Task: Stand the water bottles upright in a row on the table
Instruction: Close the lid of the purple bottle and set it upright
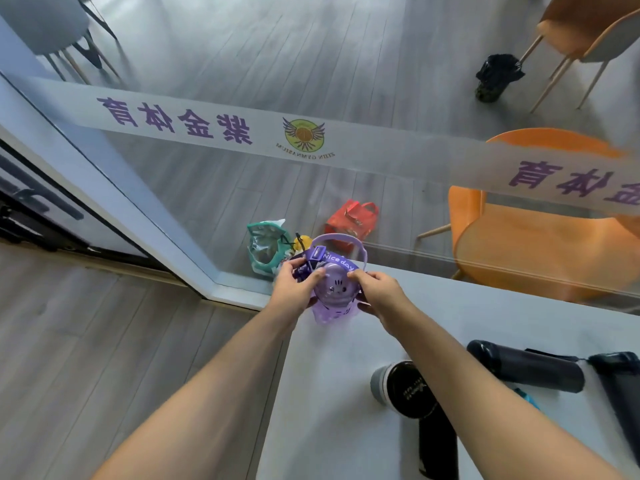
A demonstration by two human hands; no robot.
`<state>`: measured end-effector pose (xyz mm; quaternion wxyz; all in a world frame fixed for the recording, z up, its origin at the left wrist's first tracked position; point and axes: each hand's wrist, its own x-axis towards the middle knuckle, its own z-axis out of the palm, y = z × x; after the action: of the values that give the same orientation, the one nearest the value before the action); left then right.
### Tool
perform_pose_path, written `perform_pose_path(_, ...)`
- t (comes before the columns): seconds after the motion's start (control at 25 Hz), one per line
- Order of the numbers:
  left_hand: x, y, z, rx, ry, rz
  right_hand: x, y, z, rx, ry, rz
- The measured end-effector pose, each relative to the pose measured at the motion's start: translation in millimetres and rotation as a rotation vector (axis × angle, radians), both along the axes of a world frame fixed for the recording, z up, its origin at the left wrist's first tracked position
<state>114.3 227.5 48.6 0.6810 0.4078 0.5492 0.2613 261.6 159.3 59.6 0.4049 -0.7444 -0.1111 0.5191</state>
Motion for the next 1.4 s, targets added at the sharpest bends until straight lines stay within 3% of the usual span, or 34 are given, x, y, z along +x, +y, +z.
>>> perform_pose_path(0.56, 29, 38, -6, 0.032, 0.015, -0.015, 32, 27, -15, -0.025, -0.081, 0.068)
perform_pose_path(0.68, 23, 33, -8, 0.164, 0.099, -0.031, 31, 20, -8, -0.02, -0.204, 0.078)
perform_pose_path(0.8, 18, 22, -7, 0.244, 0.113, -0.025, 29, 15, -6, 0.131, -0.352, 0.06)
perform_pose_path(0.92, 23, 11, -6, 0.241, 0.106, -0.089, 27, 14, -9, 0.218, -0.334, 0.139)
perform_pose_path(1.12, 24, 16, -2, 0.211, 0.055, -0.123, 27, 14, -18, 0.199, -0.331, 0.15)
perform_pose_path(1.4, 22, 14, 10, 0.252, 0.136, -0.168, 30, 13, -14, 0.161, -0.308, 0.163)
